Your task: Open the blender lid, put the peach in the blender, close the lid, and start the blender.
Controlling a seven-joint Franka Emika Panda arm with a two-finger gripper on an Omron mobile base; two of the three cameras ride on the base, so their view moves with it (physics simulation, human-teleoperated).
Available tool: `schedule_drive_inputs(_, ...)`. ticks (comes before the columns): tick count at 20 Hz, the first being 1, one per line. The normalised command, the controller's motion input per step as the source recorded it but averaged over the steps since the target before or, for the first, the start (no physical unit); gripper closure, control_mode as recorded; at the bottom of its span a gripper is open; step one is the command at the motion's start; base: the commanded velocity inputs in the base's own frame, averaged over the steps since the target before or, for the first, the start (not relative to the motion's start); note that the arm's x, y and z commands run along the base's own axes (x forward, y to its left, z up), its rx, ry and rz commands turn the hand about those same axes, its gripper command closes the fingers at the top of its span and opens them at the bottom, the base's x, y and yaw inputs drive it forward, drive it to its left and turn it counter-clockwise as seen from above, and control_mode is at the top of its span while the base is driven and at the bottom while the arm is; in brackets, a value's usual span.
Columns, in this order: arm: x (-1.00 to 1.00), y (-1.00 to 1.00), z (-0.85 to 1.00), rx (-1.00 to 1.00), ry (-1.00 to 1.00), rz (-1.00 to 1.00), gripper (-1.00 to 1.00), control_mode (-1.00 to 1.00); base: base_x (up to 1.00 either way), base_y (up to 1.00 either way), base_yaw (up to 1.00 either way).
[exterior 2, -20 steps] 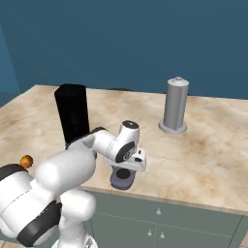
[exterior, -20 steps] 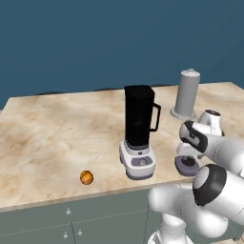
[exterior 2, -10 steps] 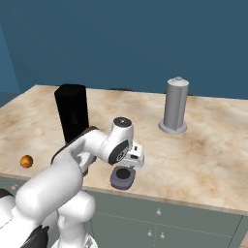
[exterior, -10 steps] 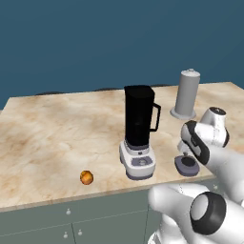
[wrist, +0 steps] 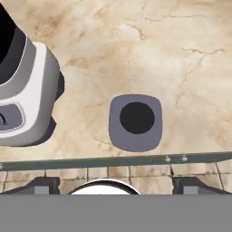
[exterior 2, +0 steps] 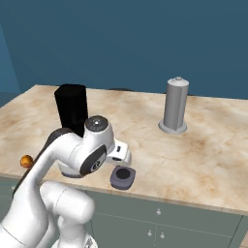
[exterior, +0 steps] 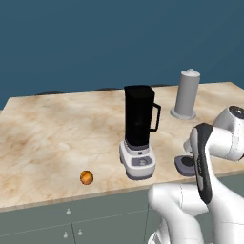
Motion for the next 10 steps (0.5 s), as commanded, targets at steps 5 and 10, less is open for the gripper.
schedule_drive_inputs(5, -0.69, 0.88, 0.69, -0.05, -0.13, 0.00, -1.00, -1.00, 0.00, 0.00, 0.00)
schedule_drive_inputs(10, -0.47, 1.00, 0.54, -0.06, -0.02, 0.00, -1.00, -1.00, 0.00, 0.00, 0.00)
